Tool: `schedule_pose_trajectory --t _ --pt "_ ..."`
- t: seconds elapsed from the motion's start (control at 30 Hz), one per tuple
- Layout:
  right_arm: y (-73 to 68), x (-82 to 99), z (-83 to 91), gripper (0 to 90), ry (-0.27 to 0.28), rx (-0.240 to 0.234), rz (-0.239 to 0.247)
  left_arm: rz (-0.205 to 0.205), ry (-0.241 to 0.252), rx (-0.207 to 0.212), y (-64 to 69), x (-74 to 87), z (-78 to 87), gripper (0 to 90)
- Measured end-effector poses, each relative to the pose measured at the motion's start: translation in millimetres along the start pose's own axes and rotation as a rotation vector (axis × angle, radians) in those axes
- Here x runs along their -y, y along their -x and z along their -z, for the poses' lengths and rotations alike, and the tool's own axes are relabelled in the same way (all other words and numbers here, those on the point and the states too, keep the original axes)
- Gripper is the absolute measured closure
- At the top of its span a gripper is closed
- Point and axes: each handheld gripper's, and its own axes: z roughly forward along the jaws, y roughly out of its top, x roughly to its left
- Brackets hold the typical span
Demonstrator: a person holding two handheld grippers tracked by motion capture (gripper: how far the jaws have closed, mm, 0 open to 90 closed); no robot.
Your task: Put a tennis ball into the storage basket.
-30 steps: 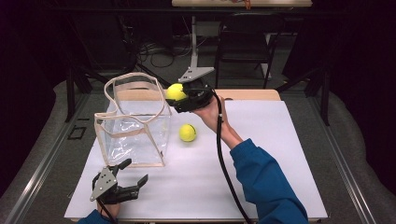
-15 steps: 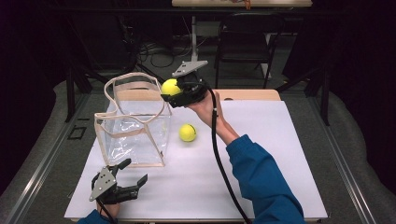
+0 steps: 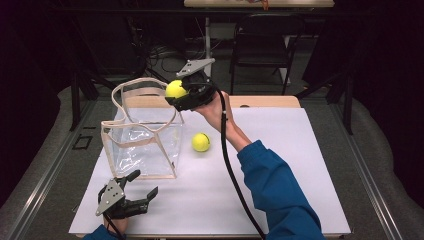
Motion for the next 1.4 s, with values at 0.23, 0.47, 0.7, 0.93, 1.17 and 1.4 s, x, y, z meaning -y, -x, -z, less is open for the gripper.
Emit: schedule_pose_trajectory --t 0.23,0.47,0.7,0.93,1.17,1.4 --pt "-1.1 -5.6 -3.0 26.7 -0.009 0.01 0.013 -0.008 -0.003 -0.002 0.8 -0.3 0.1 15.9" --pt "-1.4 -9.5 -9.0 26.7 -0.013 -0.004 0.008 -0.003 -0.001 -0.003 -0.6 0.1 0.1 15.9" --pt "-4.2 -11.4 -14.8 26.7 -0.025 -0.011 0.014 0.002 0.003 -0.003 -0.5 -0.3 0.1 15.9" --pt "-7.7 -12.8 -24.3 26.7 -0.038 -0.022 0.018 0.001 0.002 -0.005 -1.3 -0.1 0.4 15.9" --pt "-15.2 -14.0 -33.6 26.6 -0.038 -0.028 0.026 0.006 -0.001 -0.017 -2.7 -0.2 1.6 15.9" --pt "-22.2 -15.6 -42.7 26.5 -0.051 -0.027 0.027 0.006 0.006 -0.013 -1.8 -0.9 1.9 15.9"
